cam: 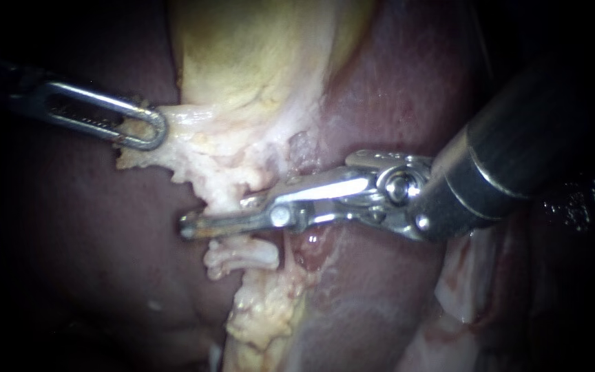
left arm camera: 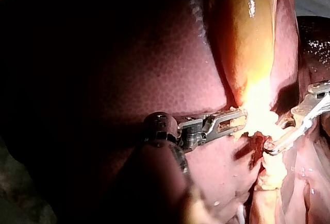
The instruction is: Going back third clip left tube
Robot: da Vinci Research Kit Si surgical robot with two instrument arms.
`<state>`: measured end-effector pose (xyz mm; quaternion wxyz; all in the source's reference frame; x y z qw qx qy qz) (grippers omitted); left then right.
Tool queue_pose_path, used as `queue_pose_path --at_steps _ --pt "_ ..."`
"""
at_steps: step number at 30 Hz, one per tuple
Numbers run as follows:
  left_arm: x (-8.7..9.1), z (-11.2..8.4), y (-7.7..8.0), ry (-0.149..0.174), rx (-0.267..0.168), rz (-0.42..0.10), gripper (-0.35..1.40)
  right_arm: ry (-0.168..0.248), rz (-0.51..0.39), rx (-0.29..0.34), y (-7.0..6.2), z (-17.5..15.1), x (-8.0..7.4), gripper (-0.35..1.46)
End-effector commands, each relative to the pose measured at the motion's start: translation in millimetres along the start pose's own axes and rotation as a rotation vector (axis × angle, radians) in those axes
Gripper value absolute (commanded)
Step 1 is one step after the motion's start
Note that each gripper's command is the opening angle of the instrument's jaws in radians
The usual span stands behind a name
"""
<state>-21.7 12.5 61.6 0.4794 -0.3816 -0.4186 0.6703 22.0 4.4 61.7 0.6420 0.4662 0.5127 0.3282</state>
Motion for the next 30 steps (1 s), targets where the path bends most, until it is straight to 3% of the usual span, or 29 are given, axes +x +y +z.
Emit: queue_pose_path --at_steps 1,3,7,11,16,20,30 --pt "0.0 0.0 0.0 0.001 0.001 -0.001 -0.35 0.000 0.000 0.000 0.0 0.0 0.0 -0.35" --pt "0.0 0.0 0.0 0.001 0.001 -0.001 -0.35 -0.011 0.000 0.010 0.1 0.0 0.0 -0.35" --pt "0.0 0.0 0.0 0.001 0.001 0.000 -0.35 -0.014 -0.025 0.051 0.3 0.7 -0.6 0.25" --pt "-0.1 0.1 0.0 0.002 0.002 0.000 -0.35 -0.007 -0.067 0.066 1.0 2.1 -1.4 0.43" --pt "-0.1 0.1 0.0 0.002 0.002 0.000 -0.35 0.004 -0.109 0.063 2.2 3.9 -2.6 0.48" --pt "-0.1 0.1 0.0 0.002 0.002 0.000 -0.35 0.005 -0.164 0.055 4.0 4.4 -3.5 0.49" --pt "-0.2 0.1 0.1 0.002 0.002 0.000 -0.35 0.066 -0.256 -0.043 8.1 2.7 -3.0 0.49"
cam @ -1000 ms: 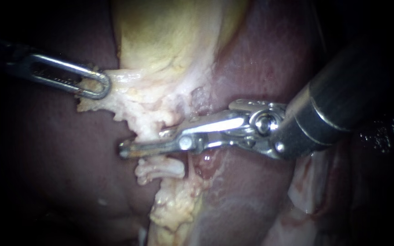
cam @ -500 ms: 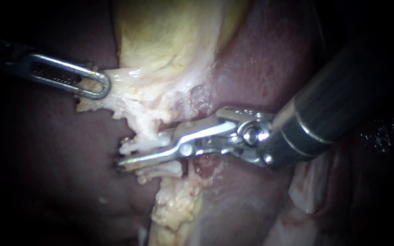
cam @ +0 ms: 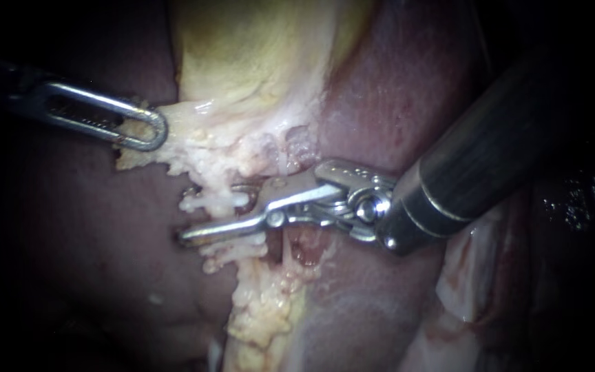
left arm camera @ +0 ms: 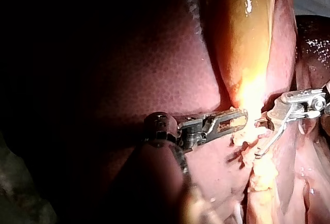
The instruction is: Going back third clip left tube
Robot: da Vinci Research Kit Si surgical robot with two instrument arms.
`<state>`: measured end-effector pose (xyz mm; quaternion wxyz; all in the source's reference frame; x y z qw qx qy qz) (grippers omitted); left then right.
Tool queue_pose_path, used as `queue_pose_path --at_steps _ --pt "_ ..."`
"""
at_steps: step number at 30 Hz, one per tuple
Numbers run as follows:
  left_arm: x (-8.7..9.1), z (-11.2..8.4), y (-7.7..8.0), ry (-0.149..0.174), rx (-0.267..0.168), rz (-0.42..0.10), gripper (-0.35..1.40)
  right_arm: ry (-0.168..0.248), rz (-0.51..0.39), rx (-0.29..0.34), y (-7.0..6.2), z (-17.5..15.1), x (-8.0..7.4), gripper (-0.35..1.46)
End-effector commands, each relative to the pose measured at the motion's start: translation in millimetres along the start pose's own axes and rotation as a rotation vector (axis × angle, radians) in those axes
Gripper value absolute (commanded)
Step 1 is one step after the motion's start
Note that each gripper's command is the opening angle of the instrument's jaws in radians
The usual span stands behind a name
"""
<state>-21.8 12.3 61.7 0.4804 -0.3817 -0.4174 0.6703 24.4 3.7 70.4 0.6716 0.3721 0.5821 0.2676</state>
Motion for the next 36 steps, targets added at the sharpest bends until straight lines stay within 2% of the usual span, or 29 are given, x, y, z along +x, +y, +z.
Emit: queue_pose_path --at_steps 1,5,23,30,36 --pt "0.0 0.0 0.0 0.000 0.000 0.000 -0.35 0.002 -0.008 -0.006 0.3 -0.3 0.0 0.49" --pt "0.0 0.0 0.1 0.000 0.000 0.000 -0.35 0.004 -0.025 -0.011 0.6 -1.1 -0.2 0.49" --pt "-0.1 -0.1 0.2 0.000 0.000 0.000 -0.35 0.012 -0.069 -0.029 -0.4 -3.8 -0.4 0.49" --pt "0.0 -0.1 0.2 0.000 0.000 0.000 -0.35 0.014 -0.076 -0.037 -0.9 -2.5 -0.4 0.49" --pt "0.0 -0.1 0.2 0.000 0.000 0.000 -0.35 -0.004 -0.089 0.007 -1.3 -0.6 -0.5 0.50"
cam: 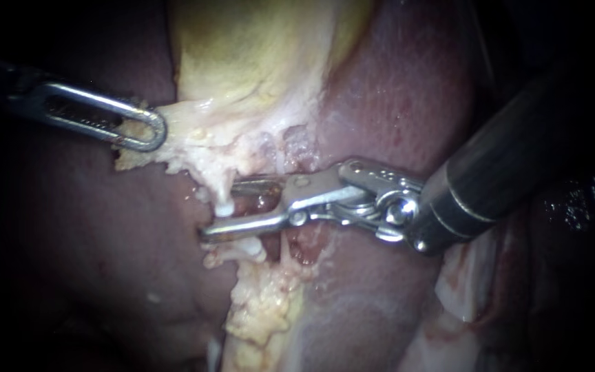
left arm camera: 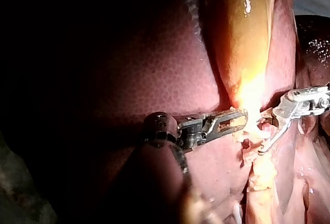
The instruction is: Going back third clip left tube
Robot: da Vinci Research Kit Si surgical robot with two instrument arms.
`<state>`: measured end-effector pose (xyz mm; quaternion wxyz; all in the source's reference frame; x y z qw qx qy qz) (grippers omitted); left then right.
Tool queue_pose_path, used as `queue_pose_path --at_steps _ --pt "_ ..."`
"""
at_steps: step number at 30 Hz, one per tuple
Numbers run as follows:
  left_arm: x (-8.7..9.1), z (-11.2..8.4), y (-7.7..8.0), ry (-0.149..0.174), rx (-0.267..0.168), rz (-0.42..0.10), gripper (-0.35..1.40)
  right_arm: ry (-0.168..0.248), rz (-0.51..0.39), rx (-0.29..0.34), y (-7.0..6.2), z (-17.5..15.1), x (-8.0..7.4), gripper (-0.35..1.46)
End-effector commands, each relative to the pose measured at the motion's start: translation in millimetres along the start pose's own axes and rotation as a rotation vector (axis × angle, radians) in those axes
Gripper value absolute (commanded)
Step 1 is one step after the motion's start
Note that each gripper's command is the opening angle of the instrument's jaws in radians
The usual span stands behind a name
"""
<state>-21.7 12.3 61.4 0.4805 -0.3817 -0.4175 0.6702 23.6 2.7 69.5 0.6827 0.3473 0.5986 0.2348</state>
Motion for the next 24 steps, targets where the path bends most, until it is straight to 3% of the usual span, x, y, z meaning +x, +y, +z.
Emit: queue_pose_path --at_steps 1,11,19,24 --pt "0.0 0.0 0.0 0.000 0.000 0.000 -0.35 -0.004 0.001 0.007 0.0 0.3 -0.1 0.50" --pt "0.0 0.1 0.0 0.000 0.000 0.000 -0.35 -0.021 -0.013 0.046 -0.1 2.2 -1.1 0.50" --pt "0.0 0.1 0.0 0.000 0.000 0.000 -0.35 -0.018 -0.014 0.036 1.6 1.6 -1.4 0.49" --pt "0.0 0.1 0.0 0.000 0.000 0.000 -0.35 -0.021 -0.033 0.007 1.8 0.3 -1.7 0.48"
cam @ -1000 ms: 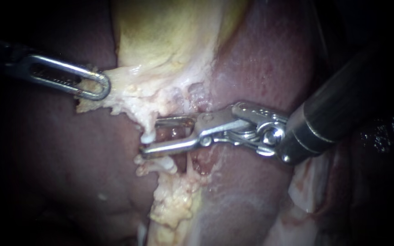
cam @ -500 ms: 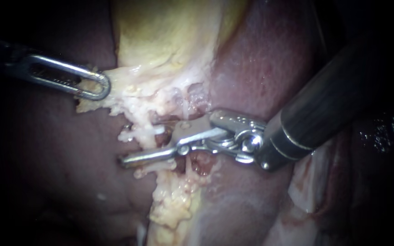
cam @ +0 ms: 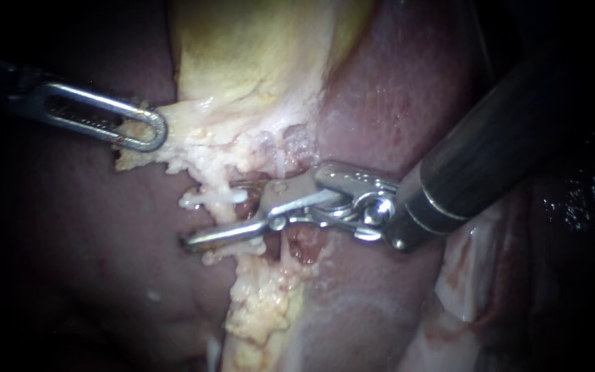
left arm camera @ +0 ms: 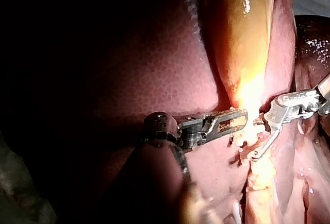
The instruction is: Going back third clip left tube
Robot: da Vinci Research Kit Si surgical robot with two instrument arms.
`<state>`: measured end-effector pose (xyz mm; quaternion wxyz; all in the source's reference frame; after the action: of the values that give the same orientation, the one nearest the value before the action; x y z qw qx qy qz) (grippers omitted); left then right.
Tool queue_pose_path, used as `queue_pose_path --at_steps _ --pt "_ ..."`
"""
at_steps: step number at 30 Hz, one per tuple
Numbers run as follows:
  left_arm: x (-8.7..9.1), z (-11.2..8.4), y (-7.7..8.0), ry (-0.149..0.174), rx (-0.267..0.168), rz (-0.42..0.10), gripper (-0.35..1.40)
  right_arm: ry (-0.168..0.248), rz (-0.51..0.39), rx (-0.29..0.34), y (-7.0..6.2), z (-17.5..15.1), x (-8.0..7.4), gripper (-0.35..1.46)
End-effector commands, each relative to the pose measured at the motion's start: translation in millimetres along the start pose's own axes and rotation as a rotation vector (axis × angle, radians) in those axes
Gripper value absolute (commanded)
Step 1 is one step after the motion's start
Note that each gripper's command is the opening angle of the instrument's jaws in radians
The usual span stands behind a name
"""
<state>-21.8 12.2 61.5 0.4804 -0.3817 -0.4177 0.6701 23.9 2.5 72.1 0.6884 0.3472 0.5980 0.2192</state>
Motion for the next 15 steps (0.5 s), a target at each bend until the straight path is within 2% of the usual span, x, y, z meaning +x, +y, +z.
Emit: queue_pose_path --at_steps 1,5,9,15 --pt "0.0 0.0 0.0 0.001 0.001 0.000 -0.35 -0.005 -0.022 -0.019 -0.1 -0.3 0.1 0.49" --pt "0.0 0.0 0.0 0.001 0.001 0.000 -0.35 -0.028 -0.076 -0.039 -0.6 -1.3 0.0 0.49" --pt "0.0 0.0 0.0 0.001 0.001 0.000 -0.35 -0.030 -0.140 -0.056 -1.1 -2.8 -0.1 0.49" --pt "0.0 0.0 0.0 0.000 0.001 0.000 -0.35 -0.025 -0.213 -0.073 -1.9 -5.9 1.3 0.50"
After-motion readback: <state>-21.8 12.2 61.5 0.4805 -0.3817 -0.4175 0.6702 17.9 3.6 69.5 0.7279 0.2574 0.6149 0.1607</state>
